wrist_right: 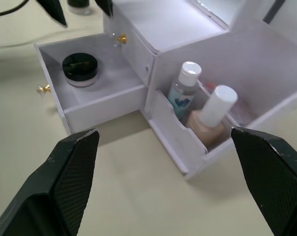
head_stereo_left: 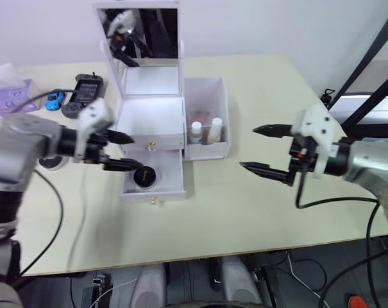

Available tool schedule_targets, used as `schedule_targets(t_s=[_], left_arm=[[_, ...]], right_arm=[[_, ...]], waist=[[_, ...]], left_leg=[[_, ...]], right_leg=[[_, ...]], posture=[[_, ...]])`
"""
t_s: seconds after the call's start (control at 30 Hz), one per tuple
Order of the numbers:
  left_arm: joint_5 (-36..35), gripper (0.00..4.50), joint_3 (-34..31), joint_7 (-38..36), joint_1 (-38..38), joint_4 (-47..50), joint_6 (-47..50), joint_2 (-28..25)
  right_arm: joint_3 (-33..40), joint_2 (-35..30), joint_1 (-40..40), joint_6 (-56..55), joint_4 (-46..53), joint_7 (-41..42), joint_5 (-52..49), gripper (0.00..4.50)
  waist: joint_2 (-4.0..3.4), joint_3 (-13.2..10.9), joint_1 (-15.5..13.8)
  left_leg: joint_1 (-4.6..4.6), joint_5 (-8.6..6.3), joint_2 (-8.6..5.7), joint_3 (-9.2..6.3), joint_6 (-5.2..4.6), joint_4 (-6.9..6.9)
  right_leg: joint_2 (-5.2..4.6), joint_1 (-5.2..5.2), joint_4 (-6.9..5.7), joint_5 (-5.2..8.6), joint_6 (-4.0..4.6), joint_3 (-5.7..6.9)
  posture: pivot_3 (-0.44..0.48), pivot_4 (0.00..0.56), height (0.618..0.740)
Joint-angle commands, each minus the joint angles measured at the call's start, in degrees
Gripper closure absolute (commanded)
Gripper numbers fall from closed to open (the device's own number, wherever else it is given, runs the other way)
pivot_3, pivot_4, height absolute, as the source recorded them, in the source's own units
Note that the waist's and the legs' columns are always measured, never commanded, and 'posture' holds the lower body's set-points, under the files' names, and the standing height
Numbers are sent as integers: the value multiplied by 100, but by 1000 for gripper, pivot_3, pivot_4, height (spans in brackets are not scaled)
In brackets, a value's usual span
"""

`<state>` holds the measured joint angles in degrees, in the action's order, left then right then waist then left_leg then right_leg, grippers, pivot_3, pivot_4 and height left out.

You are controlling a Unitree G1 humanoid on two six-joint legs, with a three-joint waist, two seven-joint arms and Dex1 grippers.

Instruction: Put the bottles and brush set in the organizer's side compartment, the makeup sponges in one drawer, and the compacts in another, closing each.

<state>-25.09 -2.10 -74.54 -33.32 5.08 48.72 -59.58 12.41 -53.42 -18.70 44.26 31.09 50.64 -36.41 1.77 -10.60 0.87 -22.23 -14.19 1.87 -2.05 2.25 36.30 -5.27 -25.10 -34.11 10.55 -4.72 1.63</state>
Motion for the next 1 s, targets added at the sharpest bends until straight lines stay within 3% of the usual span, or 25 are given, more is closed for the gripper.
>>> schedule_targets(t_s=[0.03, 0.13, 0.3, 0.47, 0.7, 1.0], left_arm=[[-224, 34, -1146, 63, 634, -259, -68, -364], [-81, 34, -1754, 208, 1221, -641, -629, -456], [164, 34, -3035, 749, 2229, -2452, -1844, -233], [215, 34, -3645, 1198, 2955, -3382, -2630, -3], [210, 34, -3773, 1453, 3367, -3799, -3194, 108], [91, 34, -3510, 1918, 3098, -2861, -2983, 368]], right_arm=[[514, -169, 437, -676, -656, 403, 268, 0], [618, -128, 593, -1181, -1227, 440, 534, 0], [863, -39, 1020, -1968, -2146, 548, 885, 0], [884, -129, 1281, -2548, -2824, 737, 1160, 0], [825, -179, 960, -2620, -3107, 798, 1165, 0], [-149, -28, -181, -1191, -1742, 697, 620, 0]], waist=[[0, 0, -6], [-2, 0, -14], [-2, 1, -12], [-2, 1, -16], [2, 5, -34], [1, 5, -1]], left_leg=[[2, 0, 0, 1, 0, -4], [3, 0, 0, 2, 0, 1], [19, 0, 3, 4, 1, 2], [24, 0, 3, 15, 1, -10], [27, -1, 5, 20, 4, -3], [26, -1, 7, 22, 4, -8]], right_leg=[[0, 0, 1, 0, 0, 0], [0, 0, 0, 0, 2, 0], [-1, 12, 0, -1, 3, 1], [-5, 11, 4, -1, 3, -1], [-14, 13, 5, -1, 4, 2], [-13, 8, -1, -4, 7, 3]], posture=[[0, 150, 740], [0, 150, 740], [0, 150, 740], [0, 150, 740], [0, 150, 740], [0, 150, 740]])
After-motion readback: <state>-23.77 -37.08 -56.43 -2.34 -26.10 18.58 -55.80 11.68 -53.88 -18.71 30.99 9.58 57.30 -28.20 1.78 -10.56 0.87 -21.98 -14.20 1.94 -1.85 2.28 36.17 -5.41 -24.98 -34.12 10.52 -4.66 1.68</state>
